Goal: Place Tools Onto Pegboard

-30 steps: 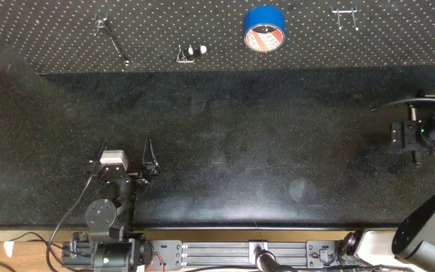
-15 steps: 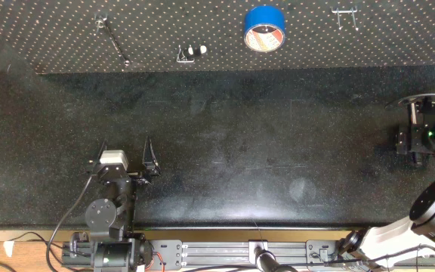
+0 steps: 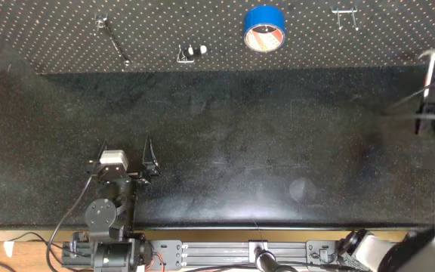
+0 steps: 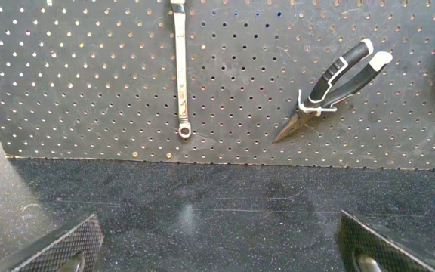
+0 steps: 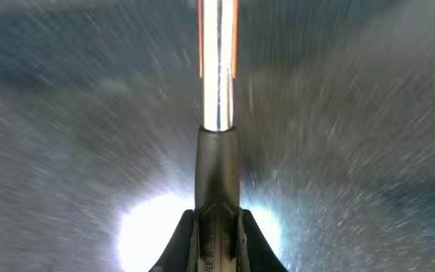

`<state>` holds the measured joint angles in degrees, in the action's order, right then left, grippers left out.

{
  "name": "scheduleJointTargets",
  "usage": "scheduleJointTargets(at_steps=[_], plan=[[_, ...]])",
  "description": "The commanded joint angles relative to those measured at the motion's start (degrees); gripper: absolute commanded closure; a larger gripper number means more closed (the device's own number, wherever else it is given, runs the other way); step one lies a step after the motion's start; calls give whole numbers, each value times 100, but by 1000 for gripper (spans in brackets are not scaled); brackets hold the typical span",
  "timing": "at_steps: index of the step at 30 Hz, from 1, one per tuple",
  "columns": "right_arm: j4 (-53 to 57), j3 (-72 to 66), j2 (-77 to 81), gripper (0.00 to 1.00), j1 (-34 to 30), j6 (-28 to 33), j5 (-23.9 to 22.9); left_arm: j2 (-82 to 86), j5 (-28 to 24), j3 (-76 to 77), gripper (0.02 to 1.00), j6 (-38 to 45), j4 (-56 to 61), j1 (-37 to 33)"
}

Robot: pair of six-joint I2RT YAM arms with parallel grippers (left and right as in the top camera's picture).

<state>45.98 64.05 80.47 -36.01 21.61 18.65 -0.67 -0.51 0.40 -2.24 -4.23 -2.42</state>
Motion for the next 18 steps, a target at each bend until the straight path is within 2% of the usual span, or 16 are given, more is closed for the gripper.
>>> scheduleJointTargets(at_steps=[1,4,6,8,11,18], plan=[[-293,24,-1405,925,1209,-778,350,46,-63,-9,23,-46,-39,20],[-1075,24,-1582,925,2614,-1047,334,46,-63,-9,23,-46,-39,20],[-1250,24,-1300,928,3062,-1117,240,46,-63,-9,23,-48,-37,20],[-1250,24,-960,928,3150,-1156,236,46,-63,-9,23,-46,-39,20],[-1311,24,-702,925,3143,-1368,-173,46,-63,-9,23,-46,-39,20],[-1532,24,-350,923,3143,-1436,-175,46,-63,-9,23,-46,-39,20]])
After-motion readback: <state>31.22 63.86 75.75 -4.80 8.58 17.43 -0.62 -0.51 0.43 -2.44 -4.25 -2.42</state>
